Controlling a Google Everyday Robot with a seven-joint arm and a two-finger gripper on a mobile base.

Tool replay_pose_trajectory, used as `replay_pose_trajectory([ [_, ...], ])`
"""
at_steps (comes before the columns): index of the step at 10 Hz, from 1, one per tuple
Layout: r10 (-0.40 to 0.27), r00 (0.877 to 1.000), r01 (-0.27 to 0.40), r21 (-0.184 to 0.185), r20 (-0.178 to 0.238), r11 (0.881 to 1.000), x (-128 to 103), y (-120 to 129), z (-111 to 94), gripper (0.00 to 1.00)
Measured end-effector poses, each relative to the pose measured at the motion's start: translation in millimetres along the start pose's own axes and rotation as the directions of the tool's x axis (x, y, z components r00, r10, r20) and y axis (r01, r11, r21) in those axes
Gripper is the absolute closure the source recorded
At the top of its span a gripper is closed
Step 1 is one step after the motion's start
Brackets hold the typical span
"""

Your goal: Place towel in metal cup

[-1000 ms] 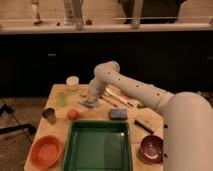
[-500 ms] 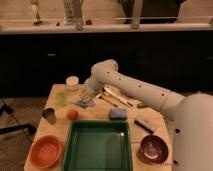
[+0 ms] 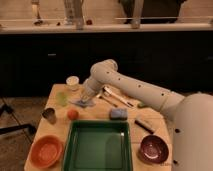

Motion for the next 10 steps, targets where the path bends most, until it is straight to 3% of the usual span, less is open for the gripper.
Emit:
replay_pose_trajectory([
  [3, -0.020, 1.000, 0.020, 0.003, 0.011, 1.000, 0, -4, 1, 1.00],
  [5, -0.077, 0.996, 0.077, 0.006, 0.036, 0.997, -14, -22, 11, 1.00],
  [8, -0.174, 0.981, 0.174, 0.008, 0.087, 0.985, -56, -56, 36, 1.00],
  [10, -0.250, 0.961, 0.250, 0.015, 0.121, 0.968, -86, -76, 46, 1.00],
])
